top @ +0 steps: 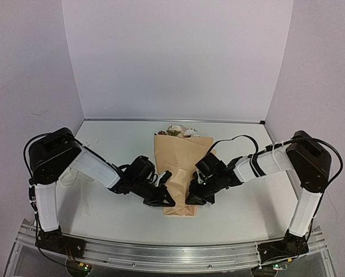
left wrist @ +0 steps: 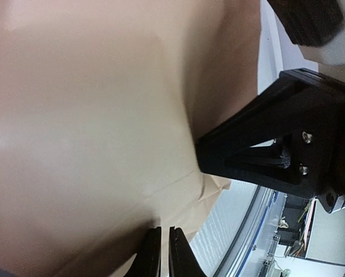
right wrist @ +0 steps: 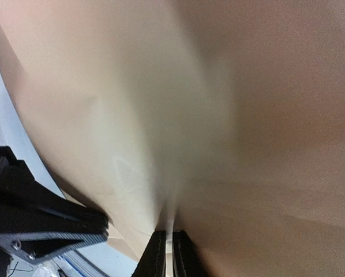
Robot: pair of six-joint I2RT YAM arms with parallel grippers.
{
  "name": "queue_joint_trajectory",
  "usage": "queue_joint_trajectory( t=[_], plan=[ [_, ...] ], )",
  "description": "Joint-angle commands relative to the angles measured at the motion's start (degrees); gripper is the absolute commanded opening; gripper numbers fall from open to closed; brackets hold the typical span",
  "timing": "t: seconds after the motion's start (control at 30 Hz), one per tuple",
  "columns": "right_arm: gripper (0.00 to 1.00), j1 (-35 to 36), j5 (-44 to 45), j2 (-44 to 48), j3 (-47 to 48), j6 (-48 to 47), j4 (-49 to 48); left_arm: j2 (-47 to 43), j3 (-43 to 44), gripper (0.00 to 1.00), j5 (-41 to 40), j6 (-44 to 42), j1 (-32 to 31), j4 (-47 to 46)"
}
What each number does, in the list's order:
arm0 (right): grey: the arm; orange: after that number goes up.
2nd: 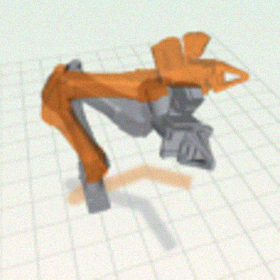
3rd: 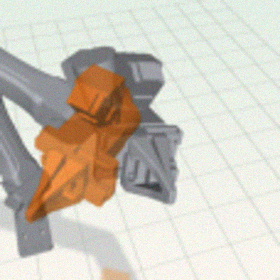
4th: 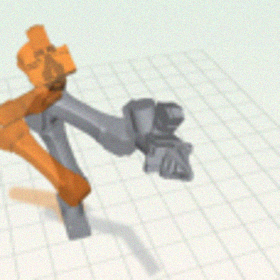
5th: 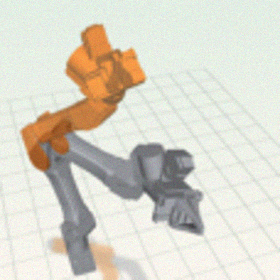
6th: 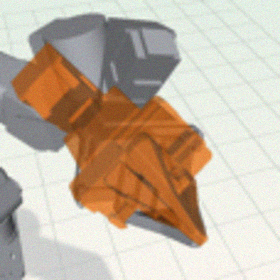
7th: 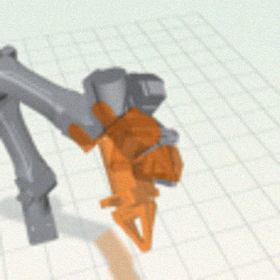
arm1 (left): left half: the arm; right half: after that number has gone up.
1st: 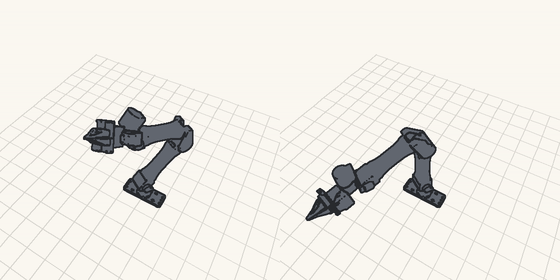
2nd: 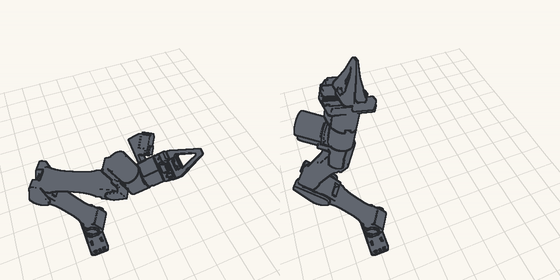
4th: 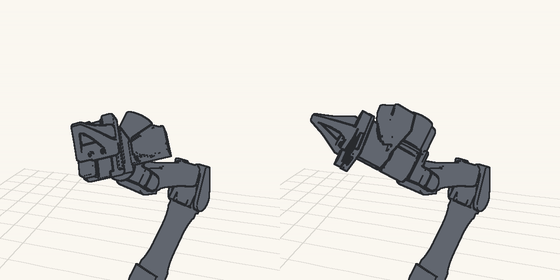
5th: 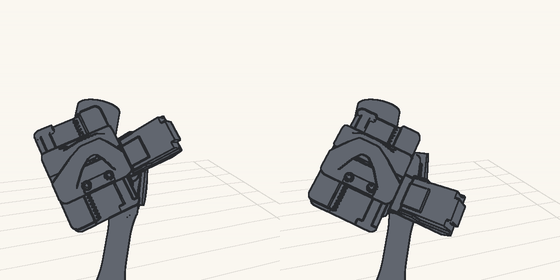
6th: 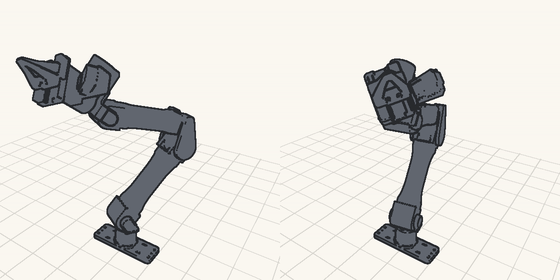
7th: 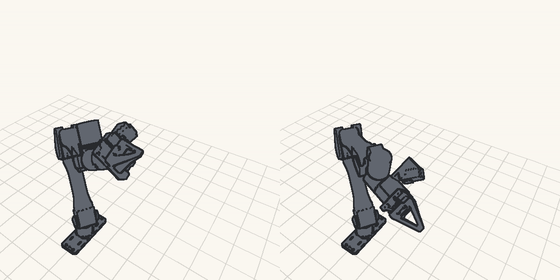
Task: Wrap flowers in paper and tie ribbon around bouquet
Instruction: Press the fold line on the 2/3-folded wrapping paper.
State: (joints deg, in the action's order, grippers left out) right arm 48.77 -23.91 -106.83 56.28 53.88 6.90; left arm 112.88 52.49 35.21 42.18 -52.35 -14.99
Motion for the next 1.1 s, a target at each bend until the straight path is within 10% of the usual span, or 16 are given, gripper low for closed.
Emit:
queue_joint_trajectory(
  t=[0.0, 1.07],
  plan=[
    [0.08, -0.21, 2.9, -1.98, -1.26, 0.11, 1.01, -0.5, -2.85, 0.08, 1.78, 3.11, 3.4, -3.99],
    [0.08, -1.29, 0.3, -1.43, -1.31, -3.25, 3.6, 12.65, 11.55, 0.14, 4.74, 10.39, 22.81, -3.95]
  ],
)
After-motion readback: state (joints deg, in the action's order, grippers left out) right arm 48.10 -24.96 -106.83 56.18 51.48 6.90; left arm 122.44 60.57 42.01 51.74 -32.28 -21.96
